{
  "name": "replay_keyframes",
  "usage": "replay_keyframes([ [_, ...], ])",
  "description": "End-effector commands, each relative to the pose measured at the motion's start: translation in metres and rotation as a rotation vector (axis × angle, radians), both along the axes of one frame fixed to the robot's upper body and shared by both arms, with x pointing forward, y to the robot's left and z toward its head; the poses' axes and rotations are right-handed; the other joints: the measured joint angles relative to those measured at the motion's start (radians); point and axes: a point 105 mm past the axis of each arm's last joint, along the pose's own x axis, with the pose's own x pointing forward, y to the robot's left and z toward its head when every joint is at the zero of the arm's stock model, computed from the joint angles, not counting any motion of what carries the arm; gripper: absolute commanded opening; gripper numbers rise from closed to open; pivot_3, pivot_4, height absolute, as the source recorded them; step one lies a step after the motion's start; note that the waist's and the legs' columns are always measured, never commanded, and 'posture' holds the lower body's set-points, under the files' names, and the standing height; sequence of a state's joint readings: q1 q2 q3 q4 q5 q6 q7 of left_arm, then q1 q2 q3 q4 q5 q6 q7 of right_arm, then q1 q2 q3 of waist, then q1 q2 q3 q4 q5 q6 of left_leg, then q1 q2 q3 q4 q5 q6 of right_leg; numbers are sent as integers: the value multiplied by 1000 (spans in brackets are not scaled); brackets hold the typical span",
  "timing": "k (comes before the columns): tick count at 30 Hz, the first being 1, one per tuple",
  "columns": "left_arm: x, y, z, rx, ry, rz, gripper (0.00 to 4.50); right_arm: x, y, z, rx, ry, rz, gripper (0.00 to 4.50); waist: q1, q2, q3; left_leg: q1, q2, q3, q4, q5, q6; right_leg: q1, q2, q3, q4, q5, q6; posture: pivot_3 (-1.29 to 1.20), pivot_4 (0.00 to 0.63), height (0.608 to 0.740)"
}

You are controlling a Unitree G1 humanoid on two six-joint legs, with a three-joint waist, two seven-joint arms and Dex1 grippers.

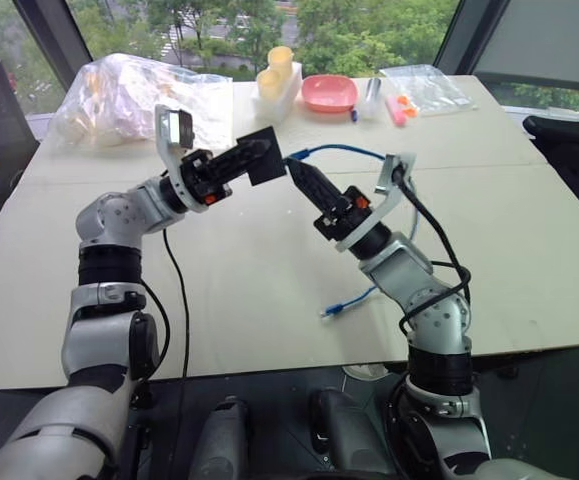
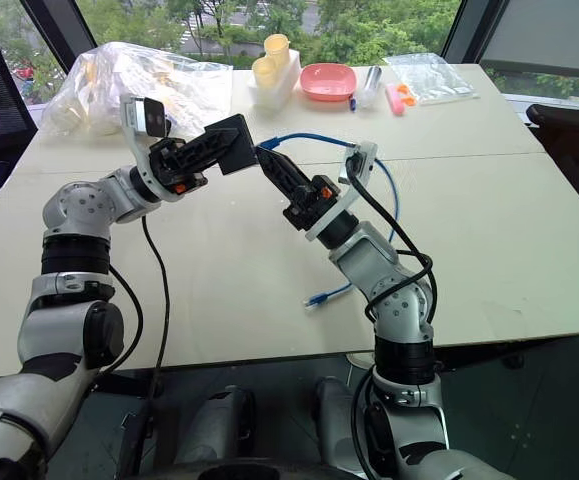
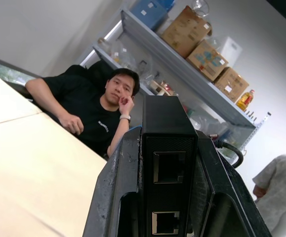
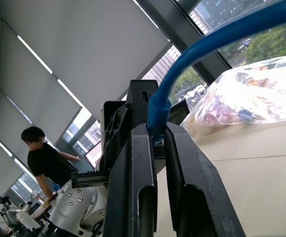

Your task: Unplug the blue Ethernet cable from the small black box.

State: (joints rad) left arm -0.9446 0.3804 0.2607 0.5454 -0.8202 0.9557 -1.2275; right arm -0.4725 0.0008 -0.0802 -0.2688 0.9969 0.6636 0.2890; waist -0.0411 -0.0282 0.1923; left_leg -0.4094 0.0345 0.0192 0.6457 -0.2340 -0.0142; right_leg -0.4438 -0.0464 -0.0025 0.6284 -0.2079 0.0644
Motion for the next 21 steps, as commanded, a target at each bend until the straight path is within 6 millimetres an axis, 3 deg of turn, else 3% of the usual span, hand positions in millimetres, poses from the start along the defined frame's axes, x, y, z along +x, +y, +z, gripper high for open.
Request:
replay_keyframes([
  [1,-4,-1,13,-18,-50,-9,563,-2,2,4,-1,-23,-3,91,0,0,0,0,0,0,0,0,0,0,0,0,0,0,0,0,150,740],
  [7,-1,2,11,-12,-45,10,563,1,0,1,-18,-12,-26,91,0,0,0,0,0,0,0,0,0,0,0,0,0,0,0,0,150,740],
  [15,9,45,14,41,-59,163,563,25,-55,4,28,10,-250,91,-2,0,0,0,0,0,0,0,0,0,0,0,0,0,0,0,150,740],
  [21,9,56,15,74,-67,179,563,30,-71,5,25,8,-307,91,5,0,0,0,0,0,-2,0,0,0,0,0,-1,0,0,0,150,740],
])
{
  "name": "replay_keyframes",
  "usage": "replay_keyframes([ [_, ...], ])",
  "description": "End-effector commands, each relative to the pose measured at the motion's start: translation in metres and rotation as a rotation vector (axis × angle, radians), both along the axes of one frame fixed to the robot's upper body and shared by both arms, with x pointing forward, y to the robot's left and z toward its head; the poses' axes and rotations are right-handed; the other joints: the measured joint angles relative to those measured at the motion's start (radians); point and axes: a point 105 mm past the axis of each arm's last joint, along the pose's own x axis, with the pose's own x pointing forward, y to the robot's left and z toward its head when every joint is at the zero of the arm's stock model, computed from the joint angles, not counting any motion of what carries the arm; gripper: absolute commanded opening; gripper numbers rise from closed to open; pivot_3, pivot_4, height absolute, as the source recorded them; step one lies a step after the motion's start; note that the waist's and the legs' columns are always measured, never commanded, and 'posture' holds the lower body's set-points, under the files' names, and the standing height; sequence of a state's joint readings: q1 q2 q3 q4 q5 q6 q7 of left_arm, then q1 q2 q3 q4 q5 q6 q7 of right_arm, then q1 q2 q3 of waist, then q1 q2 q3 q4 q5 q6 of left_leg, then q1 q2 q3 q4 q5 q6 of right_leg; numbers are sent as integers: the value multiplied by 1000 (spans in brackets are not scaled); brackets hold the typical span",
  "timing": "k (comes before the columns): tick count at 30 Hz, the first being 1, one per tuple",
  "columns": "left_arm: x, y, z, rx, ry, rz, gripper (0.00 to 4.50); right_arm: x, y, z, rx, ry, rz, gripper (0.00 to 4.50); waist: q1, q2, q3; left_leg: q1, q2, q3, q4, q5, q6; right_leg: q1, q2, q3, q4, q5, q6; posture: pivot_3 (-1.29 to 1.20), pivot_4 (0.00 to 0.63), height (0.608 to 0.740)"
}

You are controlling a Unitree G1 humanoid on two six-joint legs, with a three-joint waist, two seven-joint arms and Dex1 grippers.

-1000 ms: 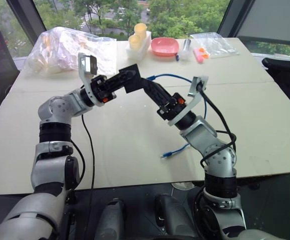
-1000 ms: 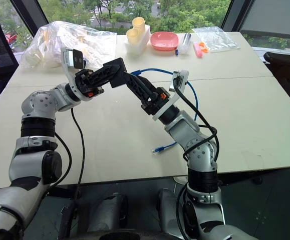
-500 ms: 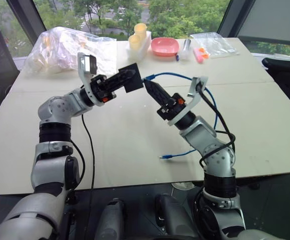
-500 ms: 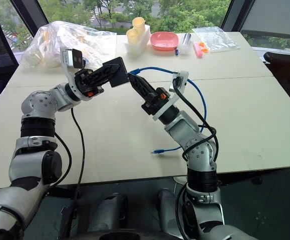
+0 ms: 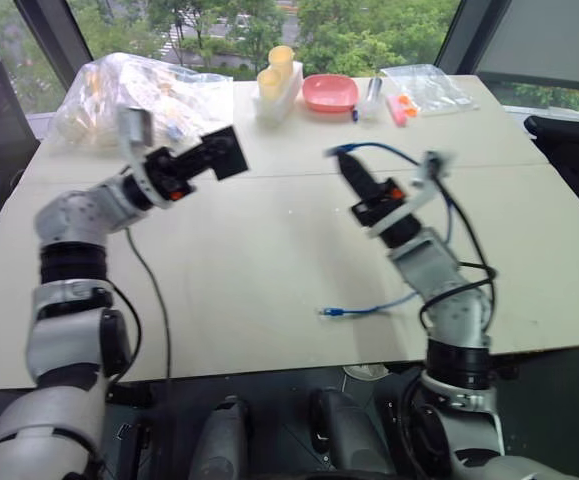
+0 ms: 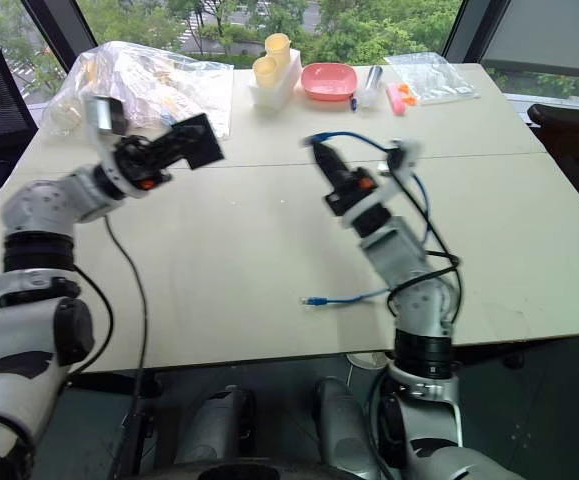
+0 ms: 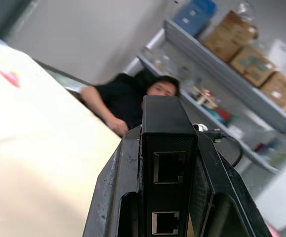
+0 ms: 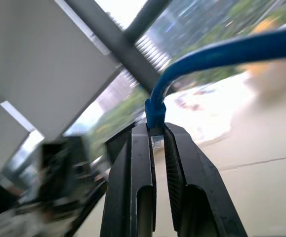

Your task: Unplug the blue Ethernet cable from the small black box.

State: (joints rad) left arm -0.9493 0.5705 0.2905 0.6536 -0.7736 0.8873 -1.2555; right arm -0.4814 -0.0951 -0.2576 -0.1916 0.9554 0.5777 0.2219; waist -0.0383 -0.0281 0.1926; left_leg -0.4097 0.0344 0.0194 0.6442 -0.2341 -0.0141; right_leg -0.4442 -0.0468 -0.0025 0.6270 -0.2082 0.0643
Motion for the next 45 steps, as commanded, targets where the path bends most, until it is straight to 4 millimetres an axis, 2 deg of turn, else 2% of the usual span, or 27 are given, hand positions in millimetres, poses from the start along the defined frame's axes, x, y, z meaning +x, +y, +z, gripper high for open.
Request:
replay_keyframes([
  [1,-2,-8,11,7,-54,-31,563,-3,5,12,18,-47,19,91,2,0,0,0,0,0,0,0,0,0,0,0,0,0,0,0,150,740],
  [3,5,-11,8,37,-70,21,563,-1,3,11,23,-33,10,91,2,0,0,0,0,0,0,0,0,0,0,0,0,0,0,0,150,740],
  [6,28,-35,-18,279,-164,201,563,15,-3,-21,-82,119,-66,91,9,0,0,0,0,0,1,0,0,1,-1,0,0,0,0,0,150,740],
  [8,36,-49,-26,359,-240,270,563,22,-7,-39,-149,202,-111,91,22,0,0,0,-1,1,1,0,0,1,-2,1,0,0,0,0,150,740],
  [13,41,-89,-40,407,-387,361,563,29,-30,-61,-222,356,-219,91,28,0,0,-2,-1,3,1,0,0,-1,-2,2,-2,0,0,0,150,740],
  [17,43,-109,-63,448,-418,428,563,23,-49,-84,-433,485,-297,1653,27,0,0,-4,-1,3,1,-1,3,-1,-2,2,-6,2,3,0,150,740],
  [20,44,-115,-75,472,-431,473,563,13,-49,-85,-520,500,-276,3095,23,0,0,-4,-1,3,1,-3,5,-1,-1,2,-7,2,3,0,150,740],
  [22,40,-119,-85,489,-436,469,563,0,-40,-89,-616,505,-200,4172,23,0,0,-4,0,3,1,-4,7,-1,0,2,-7,3,5,0,150,740],
  [23,39,-120,-90,490,-429,466,563,-9,-33,-91,-700,482,-150,4471,24,1,0,-4,0,3,2,-4,7,-1,1,2,-7,3,5,0,150,740],
  [24,36,-121,-96,502,-430,456,563,-18,-25,-93,-800,445,-103,4471,25,1,-1,-4,0,3,1,-4,7,-1,1,2,-7,3,5,0,150,740],
  [25,34,-122,-102,515,-431,453,563,-25,-19,-93,-830,425,-75,4471,25,1,-1,-4,0,3,1,-5,8,-1,1,2,-7,3,5,0,150,740],
  [27,32,-124,-109,519,-421,446,563,-31,-13,-90,-812,403,-47,4471,24,1,-1,-4,0,3,2,-5,9,-1,1,2,-8,3,5,0,150,740],
  [33,27,-128,-128,583,-442,427,563,-23,-16,-89,-820,369,-100,4471,28,1,-1,-5,-1,3,5,-5,9,1,0,2,-10,2,3,0,150,740],
  [35,27,-127,-129,579,-438,431,1575,-20,-15,-86,-823,347,-115,4500,28,1,-1,-5,-1,3,5,-5,9,1,0,2,-11,3,3,0,150,740],
  [42,22,-121,-122,563,-430,433,3939,-19,-8,-87,-834,316,-101,4500,27,1,-1,-6,-1,2,3,-5,9,1,0,2,-11,4,6,0,150,740],
  [45,20,-108,-102,536,-417,455,3939,-20,-13,-84,-821,309,-105,4500,25,1,-1,-6,-1,3,4,-5,9,1,0,2,-11,4,6,0,150,740],
])
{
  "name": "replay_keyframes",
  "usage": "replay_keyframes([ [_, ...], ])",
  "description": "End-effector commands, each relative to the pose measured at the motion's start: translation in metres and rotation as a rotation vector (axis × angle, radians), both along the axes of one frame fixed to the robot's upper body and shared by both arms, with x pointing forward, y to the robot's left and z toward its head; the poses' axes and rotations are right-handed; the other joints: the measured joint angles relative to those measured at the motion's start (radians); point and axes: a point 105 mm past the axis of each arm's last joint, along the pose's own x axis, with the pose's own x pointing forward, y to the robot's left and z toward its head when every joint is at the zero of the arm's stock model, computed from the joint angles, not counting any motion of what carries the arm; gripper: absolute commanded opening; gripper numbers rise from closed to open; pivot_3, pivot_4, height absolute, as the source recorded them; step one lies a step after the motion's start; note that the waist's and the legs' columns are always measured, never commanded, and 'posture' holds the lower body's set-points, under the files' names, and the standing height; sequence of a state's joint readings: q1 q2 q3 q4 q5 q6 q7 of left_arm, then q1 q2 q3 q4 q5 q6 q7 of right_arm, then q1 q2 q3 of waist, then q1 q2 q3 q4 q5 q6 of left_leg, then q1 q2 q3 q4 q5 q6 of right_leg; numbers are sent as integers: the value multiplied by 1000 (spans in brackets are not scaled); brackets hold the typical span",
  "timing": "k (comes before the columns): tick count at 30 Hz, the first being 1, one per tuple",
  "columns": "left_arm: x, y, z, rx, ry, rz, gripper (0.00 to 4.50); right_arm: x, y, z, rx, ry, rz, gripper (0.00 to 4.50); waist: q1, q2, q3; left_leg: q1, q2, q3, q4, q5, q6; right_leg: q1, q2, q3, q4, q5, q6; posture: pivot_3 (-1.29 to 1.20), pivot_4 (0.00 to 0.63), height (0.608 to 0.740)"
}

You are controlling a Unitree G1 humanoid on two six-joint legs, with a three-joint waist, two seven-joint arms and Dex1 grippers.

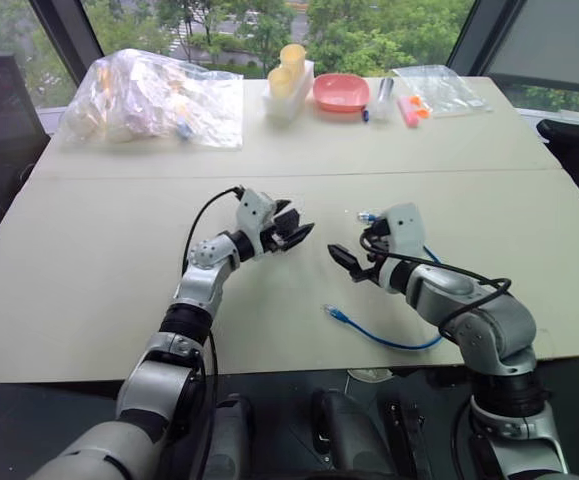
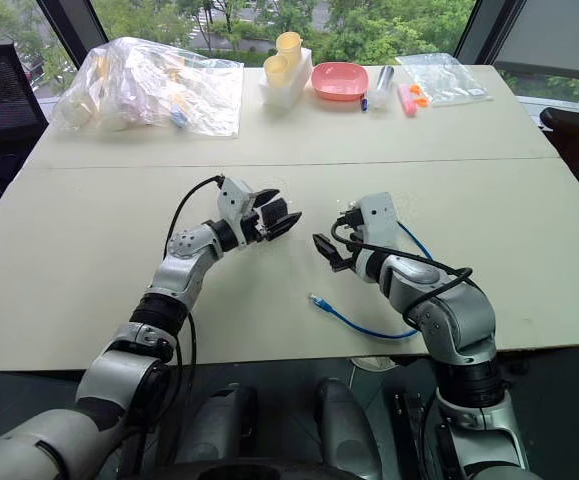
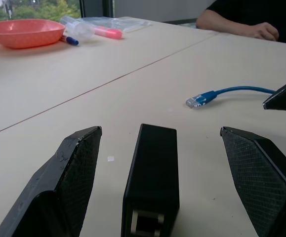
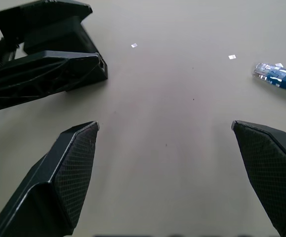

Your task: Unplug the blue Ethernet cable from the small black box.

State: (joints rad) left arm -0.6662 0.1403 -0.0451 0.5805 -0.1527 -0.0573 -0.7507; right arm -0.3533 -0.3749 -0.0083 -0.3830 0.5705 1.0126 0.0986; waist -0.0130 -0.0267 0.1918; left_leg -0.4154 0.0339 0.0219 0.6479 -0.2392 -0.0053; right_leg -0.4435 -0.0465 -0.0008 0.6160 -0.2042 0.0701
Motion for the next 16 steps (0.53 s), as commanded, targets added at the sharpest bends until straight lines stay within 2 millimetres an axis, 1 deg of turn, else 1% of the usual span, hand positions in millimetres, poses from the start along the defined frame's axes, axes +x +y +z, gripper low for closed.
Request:
replay_keyframes([
  [1,-2,16,38,-49,-51,22,3939,-1,-8,13,22,-57,-2,4500,0,0,0,0,0,0,0,0,0,0,0,0,0,0,0,0,150,740],
  [4,-12,36,62,-74,-34,34,3939,-6,-17,18,29,-74,27,4500,0,0,0,0,0,0,0,0,0,0,0,0,0,0,0,0,150,740],
  [5,-19,50,66,-63,-11,37,3939,-11,-21,21,33,-81,65,4500,0,0,0,0,0,0,0,0,0,0,0,0,0,0,-1,0,150,740],
  [6,-25,58,69,-50,6,40,3939,-15,-24,22,34,-86,92,4500,-2,0,0,0,0,0,0,0,0,0,0,0,0,0,-1,0,150,740],
  [8,-41,75,66,-19,66,29,3939,-23,-30,28,39,-107,150,4500,-7,0,0,1,0,0,-1,0,0,0,0,1,0,-1,0,0,150,740],
  [9,-46,79,65,-13,90,24,3939,-25,-31,29,42,-114,165,4500,-6,0,0,2,0,0,-1,0,0,0,0,1,0,-1,0,0,150,740],
  [11,-62,92,58,17,163,19,3939,-24,-41,38,32,-195,162,4500,-4,0,0,3,1,0,-2,0,0,1,1,1,0,-2,-2,0,150,740],
  [13,-70,99,54,38,198,24,3939,-23,-47,41,31,-233,143,4500,-4,0,0,4,1,0,-1,0,0,1,1,0,0,-3,-1,0,150,740],
  [16,-76,117,46,52,217,105,3939,-20,-49,37,43,-247,127,4500,-2,0,0,5,1,0,0,0,0,3,0,1,0,-3,0,0,150,740],
])
